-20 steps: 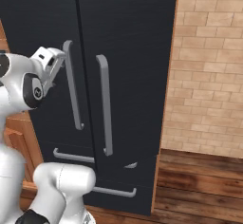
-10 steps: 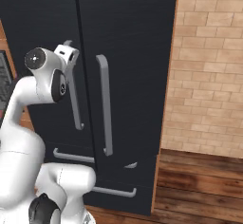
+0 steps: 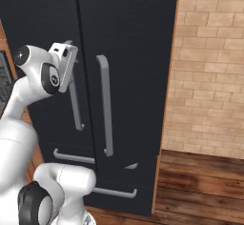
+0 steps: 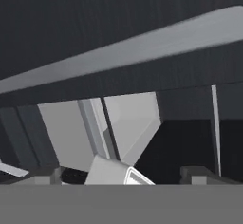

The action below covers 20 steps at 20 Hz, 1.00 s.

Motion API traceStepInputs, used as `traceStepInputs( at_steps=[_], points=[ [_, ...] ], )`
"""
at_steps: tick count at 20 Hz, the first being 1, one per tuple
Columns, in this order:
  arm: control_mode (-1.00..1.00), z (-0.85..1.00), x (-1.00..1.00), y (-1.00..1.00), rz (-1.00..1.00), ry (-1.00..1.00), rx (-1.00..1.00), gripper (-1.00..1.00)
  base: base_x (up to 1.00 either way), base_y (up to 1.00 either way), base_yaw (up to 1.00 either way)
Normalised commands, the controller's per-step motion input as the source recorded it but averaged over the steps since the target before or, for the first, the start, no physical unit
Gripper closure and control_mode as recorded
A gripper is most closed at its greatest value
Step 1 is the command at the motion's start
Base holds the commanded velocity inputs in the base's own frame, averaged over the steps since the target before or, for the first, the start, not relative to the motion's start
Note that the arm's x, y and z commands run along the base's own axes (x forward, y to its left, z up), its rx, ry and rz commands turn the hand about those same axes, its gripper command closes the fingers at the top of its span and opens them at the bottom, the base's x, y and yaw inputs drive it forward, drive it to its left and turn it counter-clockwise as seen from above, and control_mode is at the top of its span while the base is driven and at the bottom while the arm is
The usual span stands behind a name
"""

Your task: There is a bowl on the dining counter. Grab a lemon wedge from the fridge and place it in the bowl. Then get the liquor bottle and glass cup from the cabinet and place them next to the bowl.

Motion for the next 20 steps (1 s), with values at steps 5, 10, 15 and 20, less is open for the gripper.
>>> traceStepInputs(
  at_steps=[5, 10, 15, 20],
  points=[
    [-1.0, 0.0, 0.0, -0.25, -0.17, 0.01, -0.07, -1.0, 0.0, 0.0, 0.0],
    [-1.0, 0.0, -0.01, -0.38, -0.2, 0.02, 0.0, -1.0, 0.0, 0.0, 0.0],
    [-1.0, -0.01, -0.23, -0.38, -0.24, 0.0, 0.0, -1.0, 0.0, 0.0, 0.0],
    [-1.0, 0.0, -0.41, -0.41, -0.27, 0.0, 0.0, -1.0, 0.0, 0.0, 0.0]
  ],
)
